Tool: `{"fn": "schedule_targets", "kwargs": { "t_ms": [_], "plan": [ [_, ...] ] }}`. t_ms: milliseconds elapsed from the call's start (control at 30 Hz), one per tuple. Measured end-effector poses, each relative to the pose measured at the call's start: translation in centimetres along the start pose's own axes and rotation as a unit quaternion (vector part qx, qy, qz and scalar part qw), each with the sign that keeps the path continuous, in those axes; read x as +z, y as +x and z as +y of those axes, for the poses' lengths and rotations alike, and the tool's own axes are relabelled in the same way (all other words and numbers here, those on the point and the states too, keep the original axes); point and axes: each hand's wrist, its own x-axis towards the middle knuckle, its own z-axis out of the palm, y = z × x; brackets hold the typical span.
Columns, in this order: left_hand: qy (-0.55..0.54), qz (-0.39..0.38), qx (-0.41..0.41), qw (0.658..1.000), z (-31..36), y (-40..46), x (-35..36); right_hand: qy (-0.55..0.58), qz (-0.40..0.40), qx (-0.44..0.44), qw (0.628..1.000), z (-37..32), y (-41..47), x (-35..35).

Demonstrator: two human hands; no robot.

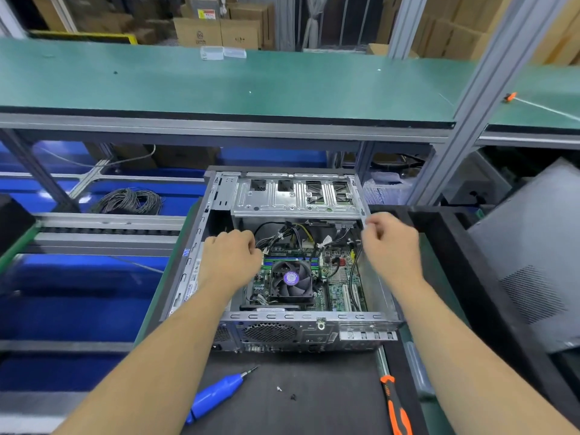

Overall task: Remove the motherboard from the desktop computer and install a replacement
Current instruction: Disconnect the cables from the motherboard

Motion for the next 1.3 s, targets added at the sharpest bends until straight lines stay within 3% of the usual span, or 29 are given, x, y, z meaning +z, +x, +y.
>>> {"fn": "schedule_targets", "kwargs": {
  "t_ms": [67,167,300,467,633,900,1033,1300],
  "plan": [
    [0.007,-0.002,0.003,1.0,0.0,0.0,0.1,-0.045,-0.134,-0.042,0.989,-1.5,0.0,2.3],
    [0.0,-0.004,0.004,1.0,-0.1,0.1,0.3,-0.156,-0.282,-0.01,0.947,-0.9,-0.8,6.1],
    [-0.004,-0.006,0.005,1.0,-0.3,0.1,0.5,-0.166,-0.305,0.094,0.933,1.2,-0.6,7.5],
    [-0.002,-0.015,0.002,1.0,-0.3,0.0,0.5,-0.151,-0.354,0.094,0.918,1.8,0.4,8.5],
    [0.009,-0.019,0.001,1.0,-0.2,0.0,0.5,-0.077,-0.351,0.129,0.924,2.7,0.5,9.2],
    [0.011,-0.021,-0.004,1.0,-0.1,0.0,0.3,-0.096,-0.361,0.118,0.92,2.1,0.5,9.4],
    [0.014,-0.022,-0.002,1.0,0.0,0.0,0.3,-0.067,-0.35,0.154,0.921,2.1,0.5,9.3],
    [0.026,-0.033,0.001,0.999,-0.1,0.0,0.2,-0.108,-0.187,0.224,0.95,2.9,0.7,8.3]
  ]
}}
